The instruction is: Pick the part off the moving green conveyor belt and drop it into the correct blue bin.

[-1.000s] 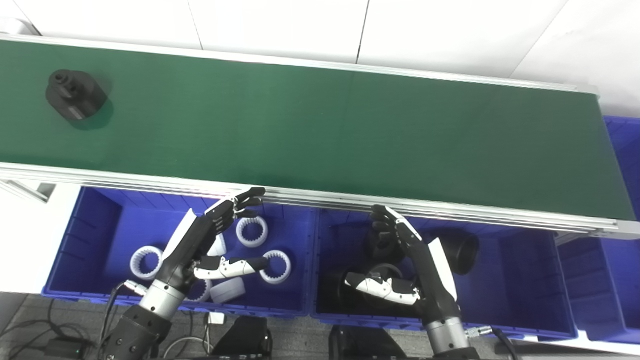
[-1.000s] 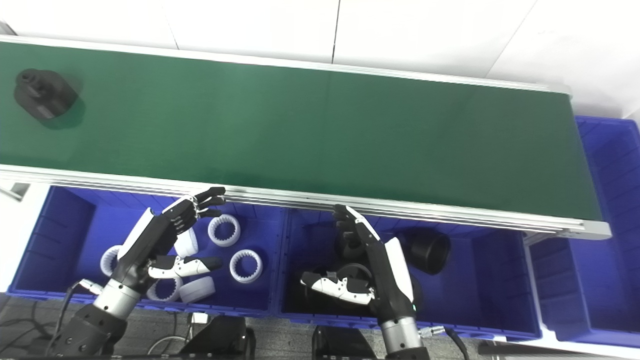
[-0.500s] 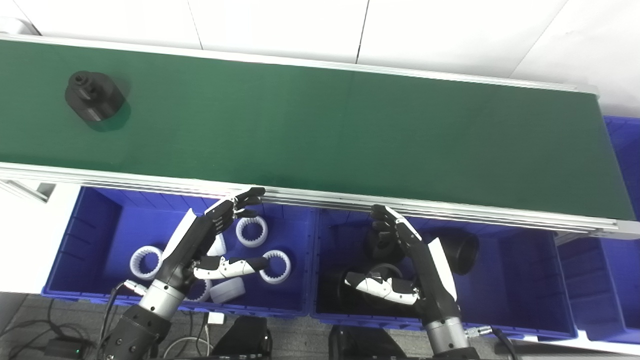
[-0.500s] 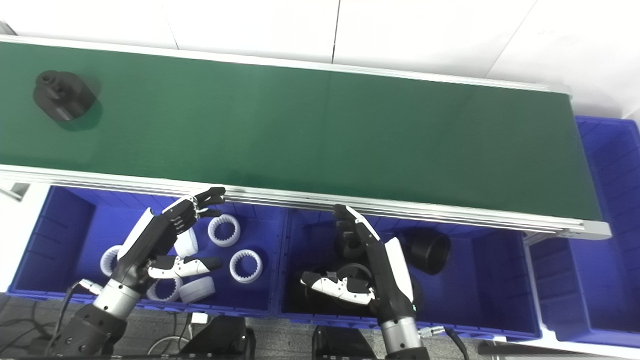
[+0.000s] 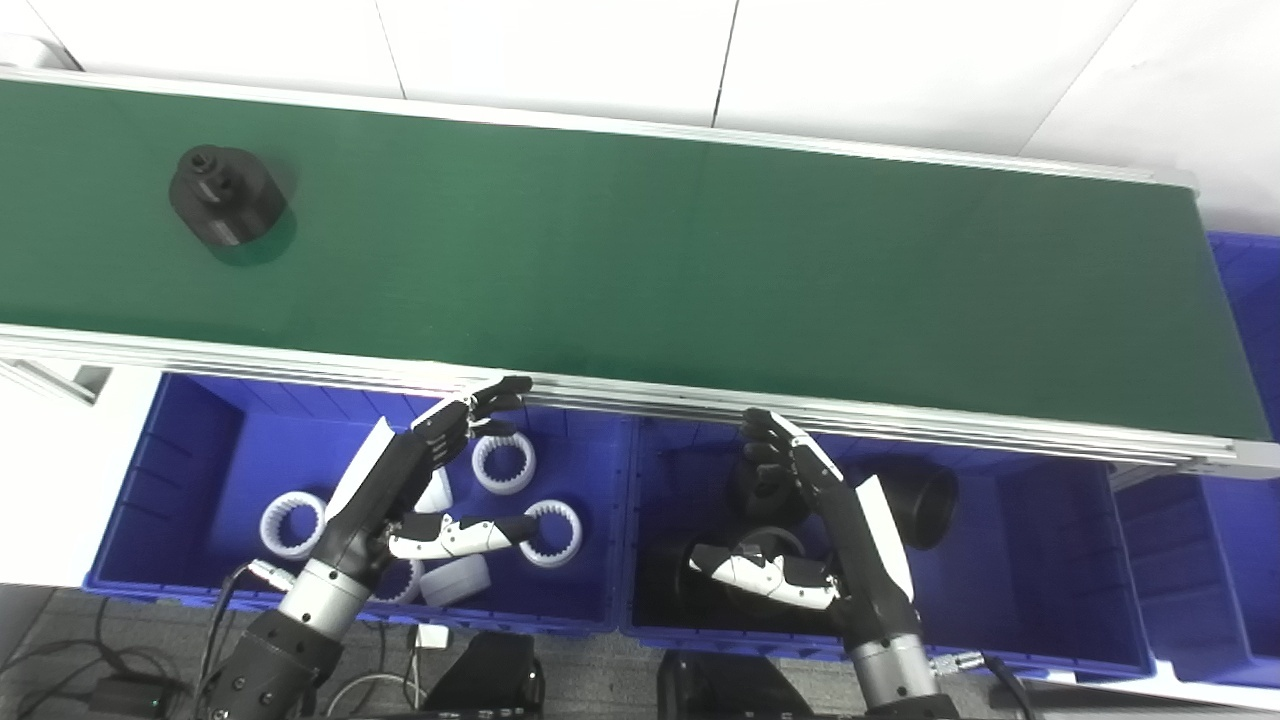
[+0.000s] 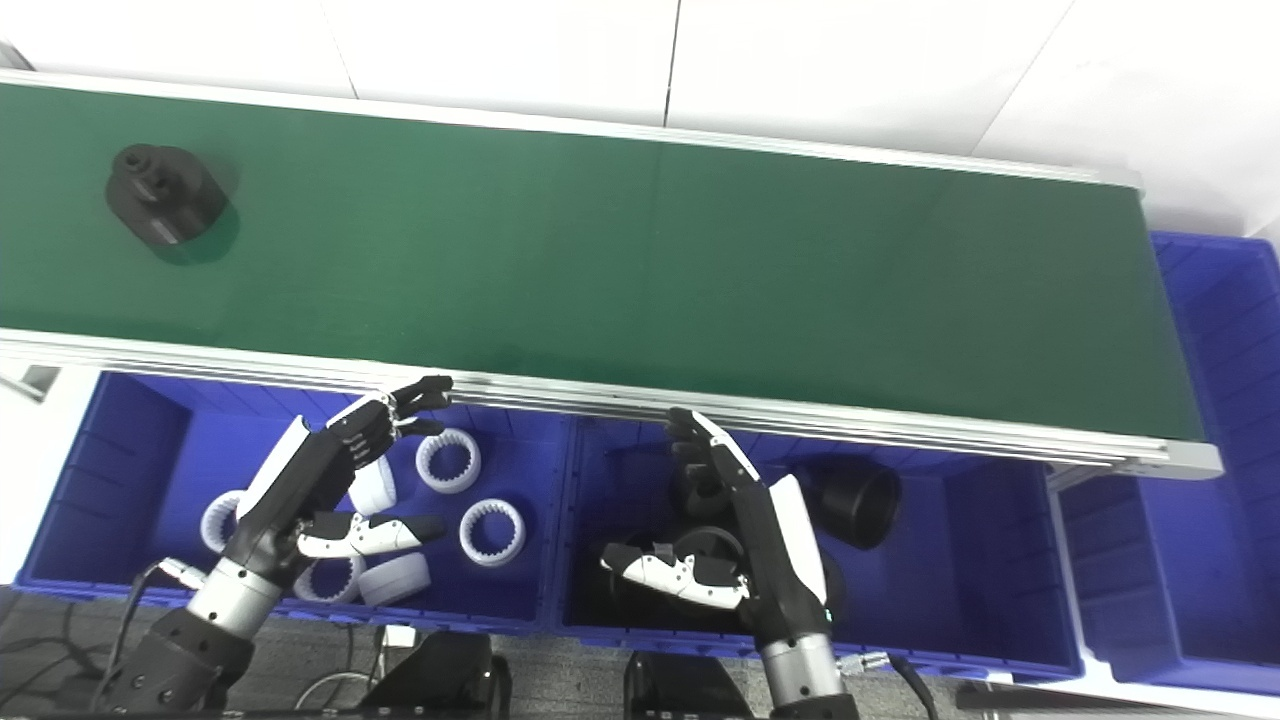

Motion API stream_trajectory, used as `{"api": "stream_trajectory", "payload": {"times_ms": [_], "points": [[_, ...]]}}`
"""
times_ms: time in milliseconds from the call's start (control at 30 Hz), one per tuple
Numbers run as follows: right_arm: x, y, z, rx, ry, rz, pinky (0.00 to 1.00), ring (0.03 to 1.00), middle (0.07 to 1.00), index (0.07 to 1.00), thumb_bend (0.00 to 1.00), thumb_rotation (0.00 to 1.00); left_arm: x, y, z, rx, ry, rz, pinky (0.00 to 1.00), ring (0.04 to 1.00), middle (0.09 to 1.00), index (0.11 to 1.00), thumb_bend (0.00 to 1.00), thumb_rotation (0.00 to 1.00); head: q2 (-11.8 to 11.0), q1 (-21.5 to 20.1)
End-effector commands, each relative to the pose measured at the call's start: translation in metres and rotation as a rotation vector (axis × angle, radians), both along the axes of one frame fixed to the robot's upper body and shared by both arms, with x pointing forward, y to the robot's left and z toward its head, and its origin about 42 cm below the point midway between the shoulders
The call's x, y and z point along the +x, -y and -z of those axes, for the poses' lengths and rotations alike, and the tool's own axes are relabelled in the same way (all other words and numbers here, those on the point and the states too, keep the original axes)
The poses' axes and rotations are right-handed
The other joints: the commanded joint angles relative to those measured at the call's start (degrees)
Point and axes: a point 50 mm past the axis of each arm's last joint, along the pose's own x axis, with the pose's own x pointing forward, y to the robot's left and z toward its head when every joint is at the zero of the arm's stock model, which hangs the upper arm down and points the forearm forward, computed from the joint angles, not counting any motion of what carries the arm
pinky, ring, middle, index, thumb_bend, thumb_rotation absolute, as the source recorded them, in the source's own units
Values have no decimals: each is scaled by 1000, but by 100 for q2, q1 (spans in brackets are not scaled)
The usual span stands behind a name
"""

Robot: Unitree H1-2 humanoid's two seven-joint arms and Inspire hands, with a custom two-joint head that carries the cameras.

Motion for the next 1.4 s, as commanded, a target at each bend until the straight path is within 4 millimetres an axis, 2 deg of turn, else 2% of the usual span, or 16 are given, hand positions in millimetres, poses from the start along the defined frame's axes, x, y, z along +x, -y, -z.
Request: {"api": "stream_trajectory", "payload": {"times_ms": [0,133,233,300,333,367,400,533,700,867,1167,1367], "points": [[2,-3,-8,11,38,-2,741,793,825,850,816,312,2,-2,-7,-3,55,0,770,852,886,825,794,279,3,2],[2,-3,-8,6,37,-4,747,795,825,850,814,313,2,-2,-7,-9,53,-1,773,856,887,823,792,273,-17,15],[2,-1,-6,12,38,-4,750,797,827,849,813,309,1,1,-6,-2,56,-2,772,857,887,823,792,275,-160,320],[1,2,-3,11,40,-7,737,793,824,849,808,307,0,3,-4,2,55,4,762,850,886,821,789,285,-341,680],[0,5,-1,14,42,-7,734,792,821,849,807,302,0,5,-1,-1,51,8,754,845,883,819,790,282,-502,1015],[-1,7,2,16,41,-8,735,793,822,850,806,300,-1,6,1,-3,49,12,749,842,880,818,793,279,-532,1079],[-2,10,5,18,38,-9,738,797,825,853,803,300,-1,8,4,-4,47,15,745,838,877,816,796,275,-678,1365],[-2,18,13,13,33,-9,774,825,853,869,797,314,-1,17,8,21,37,21,746,832,856,798,838,276,-1042,1916],[-2,23,13,73,35,11,800,839,862,884,793,316,-1,26,8,14,32,-5,711,806,837,777,870,264,-1206,2107],[-4,29,0,194,111,45,841,870,888,920,755,298,-3,29,8,10,31,-18,702,792,822,767,888,258,-1283,2208],[-2,38,-8,226,213,66,867,872,874,920,728,244,-1,32,9,-6,41,-22,702,783,810,754,895,234,-1317,2276],[9,41,-22,227,292,54,889,881,885,926,720,244,3,34,11,-17,35,-17,704,785,810,749,899,224,-1327,2253]]}}
